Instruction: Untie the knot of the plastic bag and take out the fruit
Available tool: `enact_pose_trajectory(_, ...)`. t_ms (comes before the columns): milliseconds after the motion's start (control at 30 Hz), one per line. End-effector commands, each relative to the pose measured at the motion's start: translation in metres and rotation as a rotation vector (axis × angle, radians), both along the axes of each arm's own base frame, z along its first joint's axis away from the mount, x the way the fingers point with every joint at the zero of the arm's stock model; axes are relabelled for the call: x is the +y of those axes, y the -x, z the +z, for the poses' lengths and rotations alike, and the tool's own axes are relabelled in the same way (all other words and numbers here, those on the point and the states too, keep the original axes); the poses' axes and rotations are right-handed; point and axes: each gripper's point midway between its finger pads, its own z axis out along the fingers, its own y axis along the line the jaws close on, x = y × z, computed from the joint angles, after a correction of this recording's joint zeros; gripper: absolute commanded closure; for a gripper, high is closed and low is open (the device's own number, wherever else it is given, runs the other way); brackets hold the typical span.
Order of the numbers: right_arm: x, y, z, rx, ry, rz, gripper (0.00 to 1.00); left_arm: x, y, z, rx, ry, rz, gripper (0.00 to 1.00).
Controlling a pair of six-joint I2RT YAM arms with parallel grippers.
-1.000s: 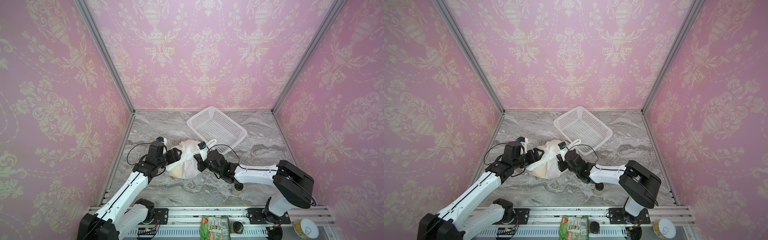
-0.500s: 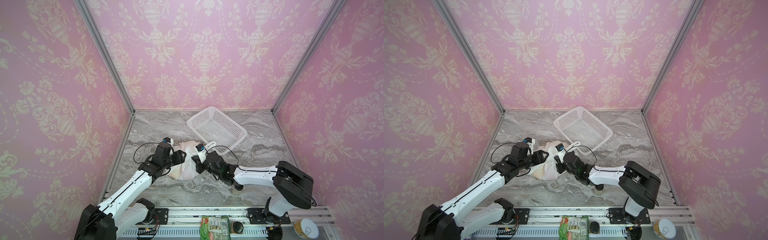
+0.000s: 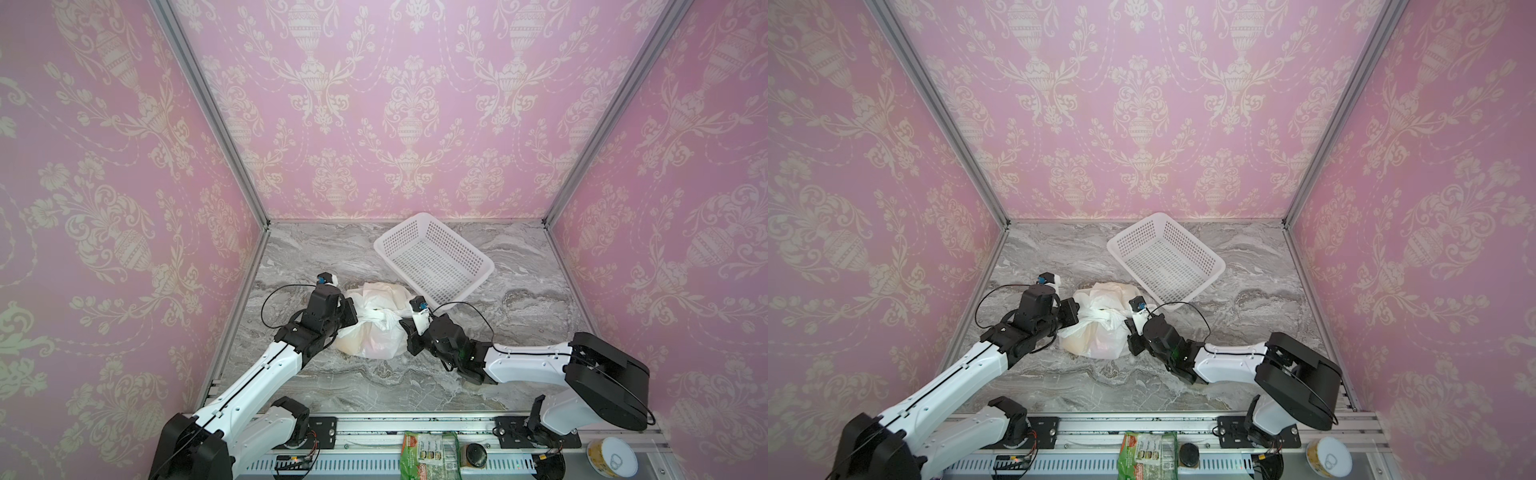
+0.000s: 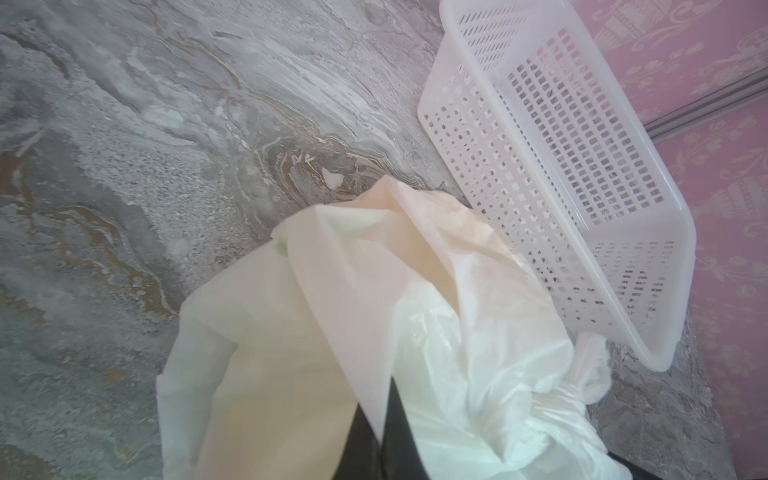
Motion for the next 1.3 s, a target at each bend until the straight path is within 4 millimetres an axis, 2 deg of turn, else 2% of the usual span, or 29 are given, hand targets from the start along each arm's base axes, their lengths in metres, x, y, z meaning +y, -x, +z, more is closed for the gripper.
enact_pose_trajectory(0,-0.029,-0.001,-0.011,-0.009,0.023,-0.108,1.0,0.038,0.002,0.01,-0.038,-0.074,0.106,1.0)
enact_pose_trajectory(133,-0.05,0.001,-0.014,-0.02,0.022,-0.167,1.0,0.061,0.01,0.011,-0.031,-0.05,0.163,1.0)
enact_pose_trajectory(467,-0.089,0.002,-0.018,-0.056,-0.014,-0.302,1.0,0.086,0.021,0.006,-0.036,0.013,0.236,1.0)
enact_pose_trajectory(567,-0.095,0.004,-0.014,-0.063,-0.039,-0.321,0.93,0.085,0.022,0.006,-0.039,0.03,0.234,1.0)
enact_pose_trajectory(633,-0.094,0.006,-0.009,-0.076,-0.041,-0.299,0.83,0.076,0.019,0.01,-0.064,0.062,0.186,1.0)
enact_pose_trajectory(667,-0.094,0.006,-0.005,-0.086,-0.041,-0.294,0.75,0.07,0.018,0.013,-0.079,0.082,0.157,1.0)
enact_pose_trajectory(767,-0.09,0.008,0.007,-0.088,-0.046,-0.263,0.53,0.063,0.017,0.017,-0.095,0.109,0.121,0.85)
enact_pose_trajectory(800,-0.088,0.009,0.012,-0.088,-0.052,-0.251,0.46,0.062,0.018,0.018,-0.093,0.105,0.117,0.78)
enact_pose_trajectory(900,-0.087,0.013,0.029,-0.09,-0.073,-0.234,0.25,0.069,0.023,0.025,-0.093,0.074,0.138,0.43)
enact_pose_trajectory(967,-0.084,0.015,0.044,-0.103,-0.089,-0.208,0.16,0.072,0.028,0.031,-0.101,0.059,0.152,0.28)
enact_pose_trajectory(1133,-0.068,0.018,0.074,-0.105,-0.07,-0.129,0.07,0.075,0.042,0.058,-0.185,0.049,0.156,0.13)
enact_pose_trajectory(1267,-0.048,0.013,0.079,-0.042,-0.025,-0.098,0.05,0.078,0.051,0.073,-0.273,0.009,0.143,0.05)
